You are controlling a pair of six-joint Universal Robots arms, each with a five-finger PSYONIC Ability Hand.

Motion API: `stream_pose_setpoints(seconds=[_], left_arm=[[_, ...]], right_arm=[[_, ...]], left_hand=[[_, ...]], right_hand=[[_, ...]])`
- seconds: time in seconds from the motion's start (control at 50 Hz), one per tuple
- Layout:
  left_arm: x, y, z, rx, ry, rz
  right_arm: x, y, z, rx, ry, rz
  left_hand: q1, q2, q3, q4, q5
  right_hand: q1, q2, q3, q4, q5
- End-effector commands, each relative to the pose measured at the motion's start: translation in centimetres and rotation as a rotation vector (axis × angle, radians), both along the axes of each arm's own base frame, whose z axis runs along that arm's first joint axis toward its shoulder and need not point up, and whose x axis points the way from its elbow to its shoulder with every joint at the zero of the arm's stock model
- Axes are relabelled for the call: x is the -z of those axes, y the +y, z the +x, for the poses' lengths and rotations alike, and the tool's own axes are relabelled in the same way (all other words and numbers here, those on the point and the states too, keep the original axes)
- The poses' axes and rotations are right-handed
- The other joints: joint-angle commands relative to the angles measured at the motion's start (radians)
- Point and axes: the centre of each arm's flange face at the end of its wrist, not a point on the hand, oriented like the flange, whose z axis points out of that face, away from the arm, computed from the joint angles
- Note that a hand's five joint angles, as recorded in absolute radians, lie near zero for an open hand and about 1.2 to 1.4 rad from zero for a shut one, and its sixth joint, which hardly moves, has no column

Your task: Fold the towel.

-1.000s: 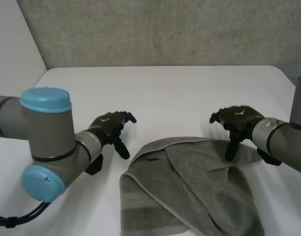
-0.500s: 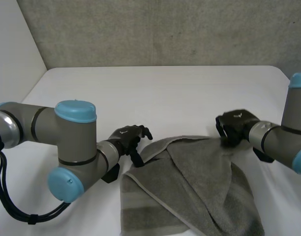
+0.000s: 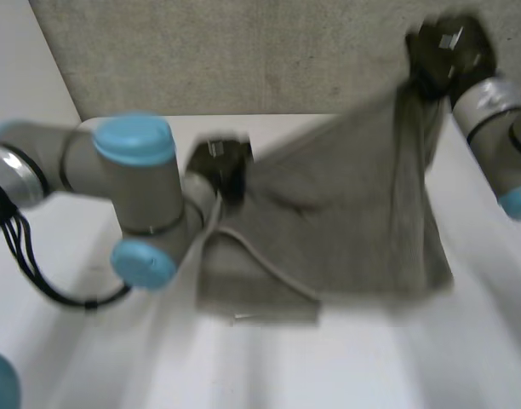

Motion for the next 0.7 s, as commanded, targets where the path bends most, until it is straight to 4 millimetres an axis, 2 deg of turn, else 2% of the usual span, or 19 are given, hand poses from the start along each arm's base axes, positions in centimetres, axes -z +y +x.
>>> stream_pose_setpoints(seconds=[0.02,0.04,0.12,0.16,0.22,0.26,0.28,0.32,0.34,0.36,0.38,0.4,0.42,0.44,0.48,0.5,0.54,0.6,0.7], left_arm=[[-14.4,-1.2,0.1,-0.1,0.187,-0.531],[-15.7,-0.8,0.3,-0.103,0.217,-0.569],[-16.0,0.2,0.7,-0.096,0.209,-0.562],[-14.4,0.8,1.1,-0.089,0.17,-0.519],[-13.0,0.9,1.3,-0.089,0.144,-0.487],[-10.0,1.1,1.6,-0.085,0.09,-0.417],[-10.0,1.1,1.6,-0.085,0.089,-0.417],[-6.4,0.9,2.3,-0.093,0.025,-0.334],[-6.4,0.9,2.3,-0.093,0.025,-0.333],[-4.2,0.8,2.5,-0.093,-0.01,-0.284],[-4.1,0.8,2.5,-0.093,-0.01,-0.283],[-1.9,0.8,2.8,-0.093,-0.047,-0.232],[0.1,0.9,3.1,-0.095,-0.081,-0.186],[0.1,0.9,3.1,-0.095,-0.081,-0.185],[3.7,1.7,3.8,-0.087,-0.142,-0.098],[3.7,1.7,3.8,-0.087,-0.142,-0.098],[6.4,2.6,4.3,-0.079,-0.188,-0.038],[7.4,3.0,4.6,-0.076,-0.204,-0.015],[8.8,3.9,5.1,-0.071,-0.224,0.012]], right_arm=[[-7.5,0.6,0.1,-0.003,-0.154,-0.482],[-7.5,1.0,0.4,-0.015,-0.163,-0.483],[-6.4,1.3,0.6,-0.027,-0.163,-0.443],[-4.2,1.7,0.7,-0.04,-0.149,-0.373],[-3.1,1.9,0.6,-0.044,-0.139,-0.342],[-1.0,2.2,0.1,-0.04,-0.116,-0.276],[-1.0,2.2,0.1,-0.04,-0.116,-0.275],[1.8,2.8,0.0,-0.049,-0.087,-0.176],[1.8,2.8,0.0,-0.049,-0.087,-0.176],[3.5,3.2,-0.1,-0.051,-0.067,-0.114],[5.3,3.6,-0.1,-0.05,-0.047,-0.051],[5.3,3.6,-0.1,-0.05,-0.047,-0.05],[7.3,4.0,-0.2,-0.052,-0.023,0.025],[7.3,4.0,-0.2,-0.052,-0.022,0.025],[11.7,4.7,-0.3,-0.046,0.025,0.194],[11.7,4.7,-0.3,-0.045,0.025,0.195],[14.8,5.9,-0.5,-0.046,0.096,0.352],[15.6,6.6,-0.6,-0.045,0.124,0.417],[16.4,8.6,-1.0,-0.058,0.169,0.558]], left_hand=[[0.231,0.19,0.191,0.192,0.199],[0.231,0.19,0.191,0.192,0.199],[0.231,0.19,0.191,0.192,0.199],[0.231,0.19,0.191,0.192,0.199],[0.231,0.19,0.191,0.192,0.199],[0.231,0.19,0.191,0.192,0.199],[0.231,0.19,0.191,0.192,0.199],[0.231,0.19,0.191,0.192,0.199],[0.231,0.19,0.191,0.192,0.199],[0.199,0.158,0.159,0.16,0.168],[0.199,0.158,0.159,0.16,0.168],[0.167,0.126,0.127,0.128,0.136],[0.143,0.103,0.104,0.104,0.112],[0.143,0.102,0.103,0.104,0.112],[0.085,0.044,0.045,0.045,0.053],[0.084,0.044,0.045,0.045,0.053],[0.003,-0.038,-0.037,-0.037,-0.029],[-0.063,-0.103,-0.102,-0.102,-0.094],[-0.432,-0.472,-0.471,-0.471,-0.463]], right_hand=[[0.445,0.215,0.211,0.206,0.258],[0.445,0.215,0.211,0.206,0.258],[0.445,0.215,0.211,0.206,0.258],[0.445,0.215,0.211,0.206,0.258],[0.445,0.215,0.211,0.206,0.258],[0.445,0.215,0.211,0.206,0.258],[0.445,0.215,0.211,0.206,0.258],[0.445,0.215,0.211,0.206,0.258],[0.445,0.215,0.211,0.206,0.258],[0.445,0.215,0.211,0.206,0.258],[0.445,0.215,0.211,0.206,0.258],[0.445,0.215,0.211,0.206,0.258],[0.445,0.215,0.211,0.206,0.258],[0.445,0.215,0.211,0.206,0.258],[0.445,0.215,0.211,0.206,0.258],[0.445,0.215,0.211,0.206,0.258],[0.445,0.215,0.211,0.206,0.258],[0.445,0.215,0.211,0.206,0.258],[0.445,0.215,0.211,0.206,0.258]])
